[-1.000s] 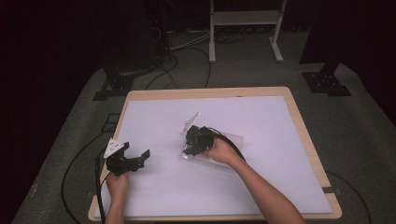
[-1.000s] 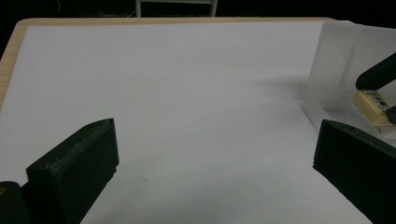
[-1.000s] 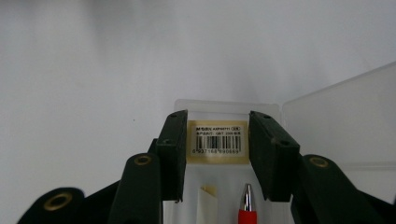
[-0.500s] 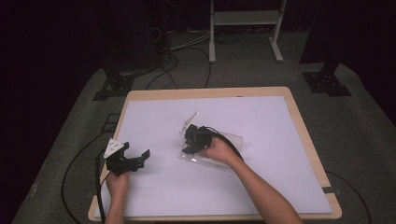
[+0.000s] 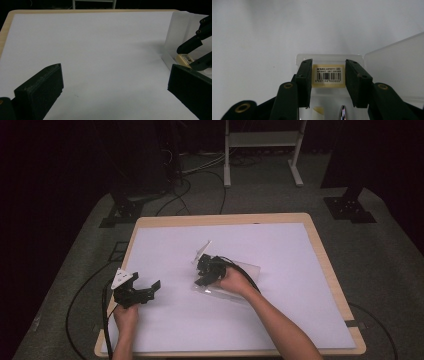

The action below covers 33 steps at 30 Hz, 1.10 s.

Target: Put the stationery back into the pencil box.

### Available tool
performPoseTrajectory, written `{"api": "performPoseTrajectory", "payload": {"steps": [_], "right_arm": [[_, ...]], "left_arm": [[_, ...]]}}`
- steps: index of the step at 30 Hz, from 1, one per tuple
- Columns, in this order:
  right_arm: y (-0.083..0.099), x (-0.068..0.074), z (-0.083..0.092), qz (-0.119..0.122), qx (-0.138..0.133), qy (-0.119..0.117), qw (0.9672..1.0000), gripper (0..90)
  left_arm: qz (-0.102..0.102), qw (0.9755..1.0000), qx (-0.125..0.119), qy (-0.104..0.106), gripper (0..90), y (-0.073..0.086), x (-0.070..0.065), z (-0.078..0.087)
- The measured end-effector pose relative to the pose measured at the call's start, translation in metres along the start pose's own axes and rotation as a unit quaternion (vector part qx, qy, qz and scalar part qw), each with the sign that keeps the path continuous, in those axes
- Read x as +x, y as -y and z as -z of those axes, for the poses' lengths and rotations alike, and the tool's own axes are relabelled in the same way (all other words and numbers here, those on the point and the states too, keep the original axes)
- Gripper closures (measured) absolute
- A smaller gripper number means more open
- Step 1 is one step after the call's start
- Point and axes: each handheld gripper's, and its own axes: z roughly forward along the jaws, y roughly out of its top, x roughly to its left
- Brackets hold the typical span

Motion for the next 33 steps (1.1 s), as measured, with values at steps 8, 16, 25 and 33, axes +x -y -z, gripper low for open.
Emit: {"api": "performPoseTrajectory", "payload": {"steps": [8,16,25,33], "right_arm": [[0.001,0.000,-0.004,-0.005,0.004,-0.006,1.0000,57.4],[0.001,-0.001,-0.006,-0.005,0.004,-0.010,0.9999,57.1],[0.001,0.000,0.000,-0.009,-0.005,-0.012,0.9999,54.1],[0.001,0.002,0.014,0.000,-0.023,-0.004,0.9997,52.4]], "left_arm": [[0.000,1.0000,0.000,0.000,0.0,0.000,0.000,0.000],[0.001,1.0000,-0.001,0.000,0.0,0.000,0.000,0.000],[-0.001,1.0000,0.001,0.000,0.0,0.000,0.000,0.000],[0.000,1.0000,0.000,-0.001,0.0,0.000,0.000,0.000]]}}
